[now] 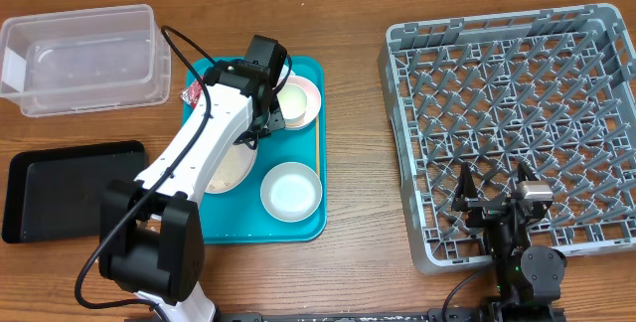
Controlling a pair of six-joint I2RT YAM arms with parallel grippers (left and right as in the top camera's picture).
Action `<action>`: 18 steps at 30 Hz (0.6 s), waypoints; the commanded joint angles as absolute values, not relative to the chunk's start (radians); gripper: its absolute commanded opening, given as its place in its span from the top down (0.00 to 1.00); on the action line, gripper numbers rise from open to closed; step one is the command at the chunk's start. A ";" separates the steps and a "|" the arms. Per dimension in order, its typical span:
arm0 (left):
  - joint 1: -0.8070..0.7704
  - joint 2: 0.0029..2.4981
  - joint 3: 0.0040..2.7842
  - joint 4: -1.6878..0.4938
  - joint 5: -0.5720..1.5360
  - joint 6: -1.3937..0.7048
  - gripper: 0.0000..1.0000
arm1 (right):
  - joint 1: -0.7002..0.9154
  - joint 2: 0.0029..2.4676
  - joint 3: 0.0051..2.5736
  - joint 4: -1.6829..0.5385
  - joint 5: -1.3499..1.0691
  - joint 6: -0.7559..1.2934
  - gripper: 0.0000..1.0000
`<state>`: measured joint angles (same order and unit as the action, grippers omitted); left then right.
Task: Sort waste into correct bins and load items into the dishwasher
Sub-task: 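Grasp the white plate's rim with the left gripper and lift it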
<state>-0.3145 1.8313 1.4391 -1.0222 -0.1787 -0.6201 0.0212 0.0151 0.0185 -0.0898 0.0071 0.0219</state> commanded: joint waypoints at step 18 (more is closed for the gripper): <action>-0.317 1.834 1.461 -1.090 -0.298 -0.632 0.96 | 0.027 0.012 0.009 -0.084 0.013 0.022 0.00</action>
<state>-0.3149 1.8313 1.4391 -1.0748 -0.2356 -0.6228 0.0216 0.0151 0.0185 -0.0898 0.0071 0.0227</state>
